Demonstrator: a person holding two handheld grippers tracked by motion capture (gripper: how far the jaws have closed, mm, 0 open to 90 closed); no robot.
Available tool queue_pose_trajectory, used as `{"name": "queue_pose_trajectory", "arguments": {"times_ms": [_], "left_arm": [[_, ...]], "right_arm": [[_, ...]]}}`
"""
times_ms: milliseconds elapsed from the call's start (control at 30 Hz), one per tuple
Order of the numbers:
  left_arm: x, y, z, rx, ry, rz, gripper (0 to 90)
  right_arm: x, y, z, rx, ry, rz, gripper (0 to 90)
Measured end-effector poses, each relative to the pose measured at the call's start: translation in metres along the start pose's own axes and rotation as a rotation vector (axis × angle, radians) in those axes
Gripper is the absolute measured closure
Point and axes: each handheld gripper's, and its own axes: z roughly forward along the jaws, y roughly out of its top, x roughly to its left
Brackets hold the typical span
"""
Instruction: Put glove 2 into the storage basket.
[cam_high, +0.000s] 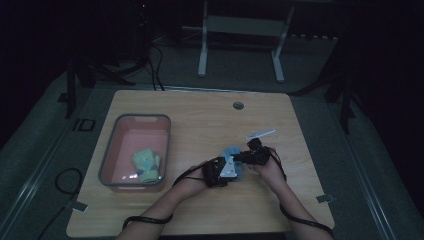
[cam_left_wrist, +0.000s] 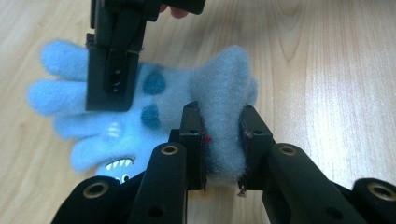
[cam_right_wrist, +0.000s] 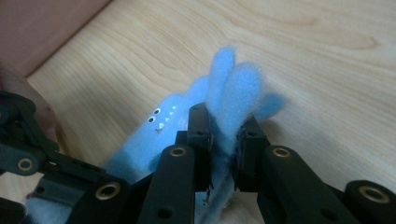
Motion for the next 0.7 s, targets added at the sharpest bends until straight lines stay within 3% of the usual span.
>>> {"name": "queue_pose_trajectory", "arguments": {"times_ms": [233,700], "left_arm": [[0.004,0.002,-0.020,0.008,0.022,0.003,76.5],[0.007,0.006,-0.058,0.038,0.043,0.014,76.5]], "right_arm": [[0.009,0.010,-0.003,-0.014,-0.003,-0.011,80.1],[0.036,0.037,-0.010,-0.034,0.044,-0.056,80.7]]}}
